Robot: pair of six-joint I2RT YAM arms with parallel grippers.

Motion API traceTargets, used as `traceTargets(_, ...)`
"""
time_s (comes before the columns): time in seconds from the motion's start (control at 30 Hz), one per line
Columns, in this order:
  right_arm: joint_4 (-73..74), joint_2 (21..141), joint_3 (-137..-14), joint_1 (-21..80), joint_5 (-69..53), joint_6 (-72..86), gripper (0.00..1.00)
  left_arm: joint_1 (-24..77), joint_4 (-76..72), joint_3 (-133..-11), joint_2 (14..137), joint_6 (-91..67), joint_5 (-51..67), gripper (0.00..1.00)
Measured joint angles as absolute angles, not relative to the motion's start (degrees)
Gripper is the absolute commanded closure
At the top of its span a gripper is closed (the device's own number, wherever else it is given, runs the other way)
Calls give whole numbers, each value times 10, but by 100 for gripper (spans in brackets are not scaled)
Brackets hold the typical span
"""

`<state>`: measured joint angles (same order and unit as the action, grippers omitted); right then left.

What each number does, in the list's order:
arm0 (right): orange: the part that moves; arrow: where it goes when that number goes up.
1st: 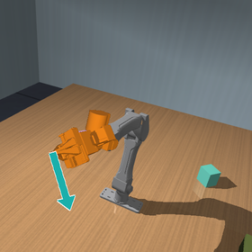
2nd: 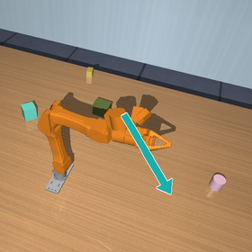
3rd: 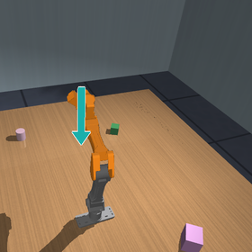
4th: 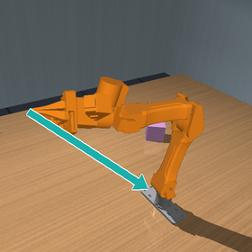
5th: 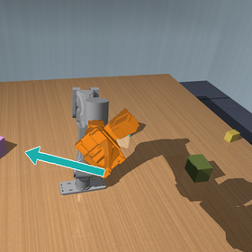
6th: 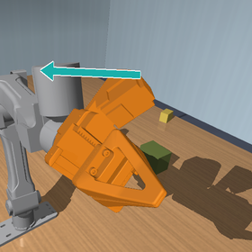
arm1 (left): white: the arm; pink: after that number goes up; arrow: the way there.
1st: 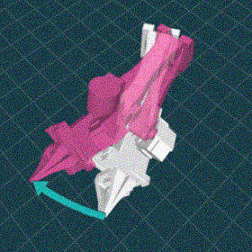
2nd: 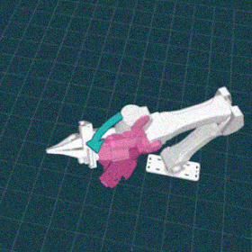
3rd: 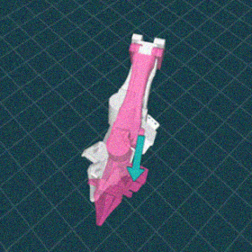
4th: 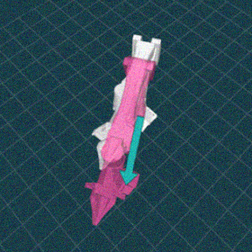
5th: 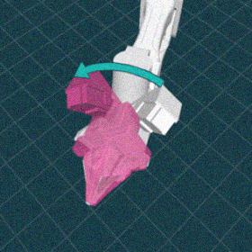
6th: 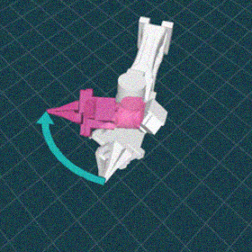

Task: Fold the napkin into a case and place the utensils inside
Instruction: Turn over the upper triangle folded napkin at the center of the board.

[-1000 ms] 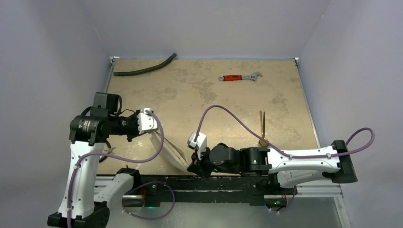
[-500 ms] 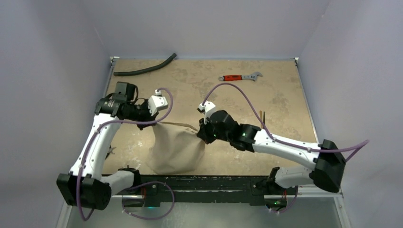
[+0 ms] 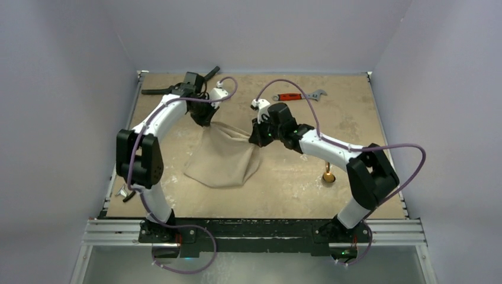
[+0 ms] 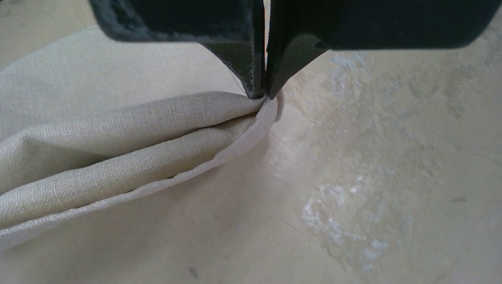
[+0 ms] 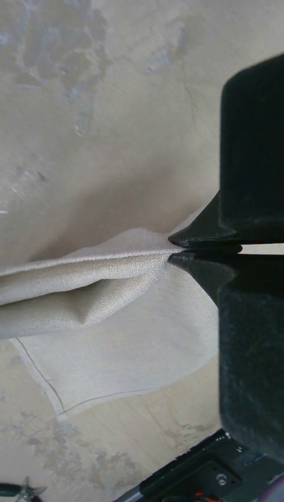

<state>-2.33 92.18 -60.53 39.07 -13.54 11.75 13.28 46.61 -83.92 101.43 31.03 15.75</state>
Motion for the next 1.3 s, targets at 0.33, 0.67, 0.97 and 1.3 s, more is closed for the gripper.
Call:
traceTargets(0.33, -22, 959, -705, 369, -177, 82, 100, 136, 522, -1016, 1077, 295, 153, 100)
traceTargets(0.67, -17, 795, -657, 493, -149, 94, 100, 136, 649, -1002, 861, 316, 185, 100)
traceTargets(0.97, 45, 630, -565, 568, -140, 188, 100, 136, 791, -952, 716, 362, 204, 100)
traceTargets(1.3, -26, 897, -607, 376, -221, 165, 100, 136, 681, -836, 966, 333, 253, 100)
